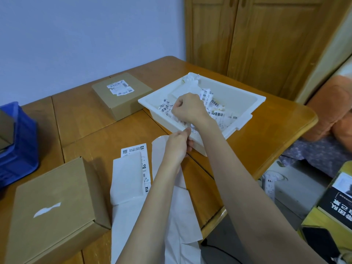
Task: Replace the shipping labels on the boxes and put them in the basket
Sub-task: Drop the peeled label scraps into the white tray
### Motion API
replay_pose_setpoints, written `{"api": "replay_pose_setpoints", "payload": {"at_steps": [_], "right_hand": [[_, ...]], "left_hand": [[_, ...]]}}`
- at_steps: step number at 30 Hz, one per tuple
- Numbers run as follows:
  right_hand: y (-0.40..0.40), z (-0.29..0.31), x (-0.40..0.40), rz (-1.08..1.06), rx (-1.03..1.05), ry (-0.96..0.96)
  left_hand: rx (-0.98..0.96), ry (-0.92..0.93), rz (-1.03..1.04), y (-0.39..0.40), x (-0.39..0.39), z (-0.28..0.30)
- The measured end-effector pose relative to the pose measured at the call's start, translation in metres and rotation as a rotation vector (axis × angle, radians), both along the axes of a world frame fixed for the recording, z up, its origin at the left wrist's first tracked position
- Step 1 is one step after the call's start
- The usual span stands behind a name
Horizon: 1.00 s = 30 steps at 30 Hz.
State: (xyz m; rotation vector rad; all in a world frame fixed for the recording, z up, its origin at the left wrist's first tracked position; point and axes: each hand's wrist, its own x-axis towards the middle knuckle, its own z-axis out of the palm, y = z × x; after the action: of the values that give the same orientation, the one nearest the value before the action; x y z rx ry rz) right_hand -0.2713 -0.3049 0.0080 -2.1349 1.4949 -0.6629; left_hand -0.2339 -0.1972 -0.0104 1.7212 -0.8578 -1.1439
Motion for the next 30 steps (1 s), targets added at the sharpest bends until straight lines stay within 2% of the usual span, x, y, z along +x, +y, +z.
{"api": "replay_pose_setpoints", "payload": {"at_steps": [7, 16, 23, 26, 30], "right_hand": [[-0.008, -0.002, -0.001, -0.025, -0.041, 0.025], [-0.004, -0.001, -0.007, -0.02, 0.023, -0.127], [-0.003, -0.003, -0.008, -0.038, -0.158, 0.064], [-0.003, -0.003, -0.009, -0.007, -0.053, -0.076], [0.0, -0.003, -0.013, 0.02, 0.077, -0.151]], "left_hand": [[-0.015, -0.005, -0.003, 0.001, 0.0, -0.002], [-0.012, -0.01, -0.003, 0.001, 0.001, -0.003], [0.002, -0.005, -0.006, 0.0, 0.0, -0.001], [-0.001, -0.012, -0.009, 0.001, 0.0, -0.001], [0.003, -0.013, -0.01, 0.0, 0.0, -0.001]]}}
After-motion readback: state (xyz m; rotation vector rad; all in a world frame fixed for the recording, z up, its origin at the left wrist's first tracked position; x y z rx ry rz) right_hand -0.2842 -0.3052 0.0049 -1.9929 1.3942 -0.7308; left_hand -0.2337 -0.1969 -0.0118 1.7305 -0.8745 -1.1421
